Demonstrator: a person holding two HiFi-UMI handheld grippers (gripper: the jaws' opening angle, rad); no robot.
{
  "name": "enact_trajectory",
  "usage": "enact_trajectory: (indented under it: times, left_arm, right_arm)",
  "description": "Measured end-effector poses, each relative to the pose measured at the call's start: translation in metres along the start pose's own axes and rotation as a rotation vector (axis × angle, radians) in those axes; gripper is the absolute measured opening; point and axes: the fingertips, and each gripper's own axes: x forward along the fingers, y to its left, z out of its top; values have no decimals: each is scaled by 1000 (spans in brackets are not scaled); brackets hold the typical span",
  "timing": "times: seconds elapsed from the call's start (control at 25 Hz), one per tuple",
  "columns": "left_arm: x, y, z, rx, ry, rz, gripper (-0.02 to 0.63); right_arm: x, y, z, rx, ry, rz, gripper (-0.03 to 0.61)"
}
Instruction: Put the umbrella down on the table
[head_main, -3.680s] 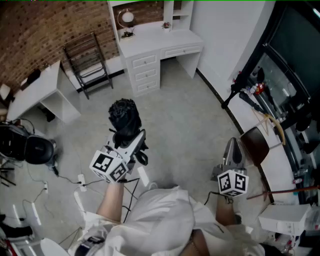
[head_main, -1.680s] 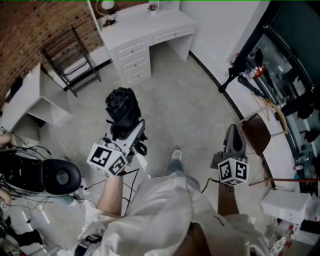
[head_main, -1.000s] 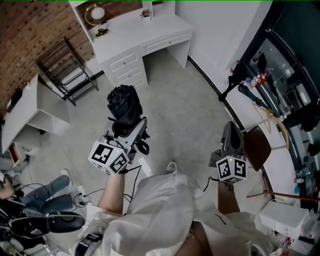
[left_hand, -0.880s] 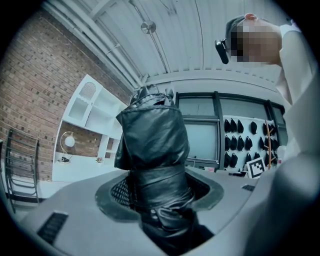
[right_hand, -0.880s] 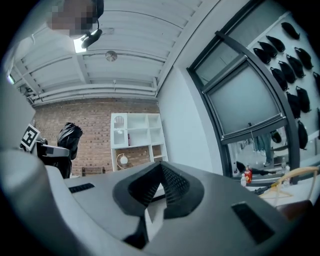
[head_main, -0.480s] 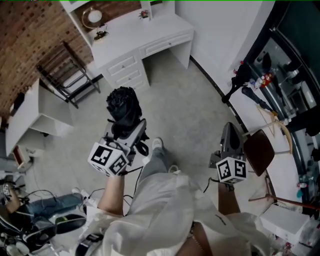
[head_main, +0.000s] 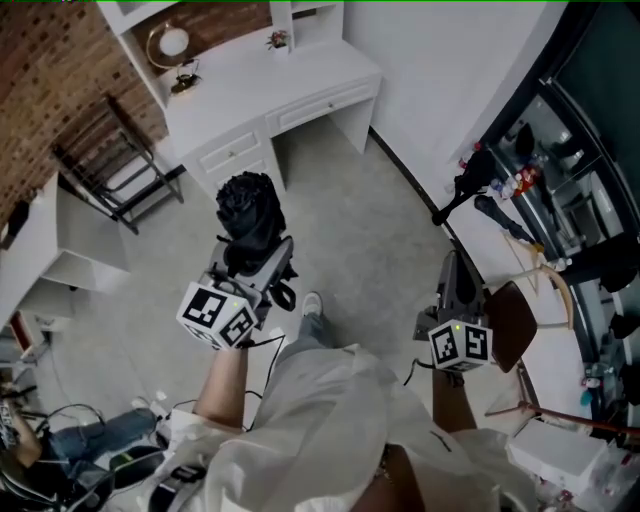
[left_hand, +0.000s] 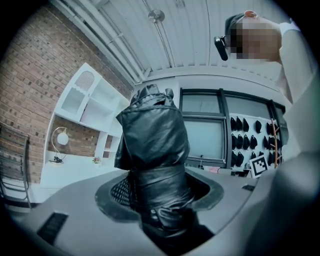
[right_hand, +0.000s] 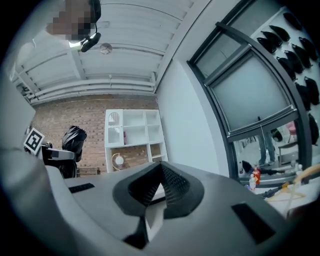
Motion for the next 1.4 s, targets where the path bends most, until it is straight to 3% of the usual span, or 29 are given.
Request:
enact_trajectory:
  times: [0.6, 1.0, 1.4]
  left_arm:
    - [102, 157, 34, -19, 3, -51, 267]
    - [146, 218, 29, -36, 23, -64, 267]
    - [220, 248, 25, -40, 44, -67, 267]
  right_arm:
    - [186, 54, 1, -44, -6, -18, 18]
    - [257, 67, -11, -57, 11, -27, 18]
    - [333, 37, -21, -39, 22, -27, 18]
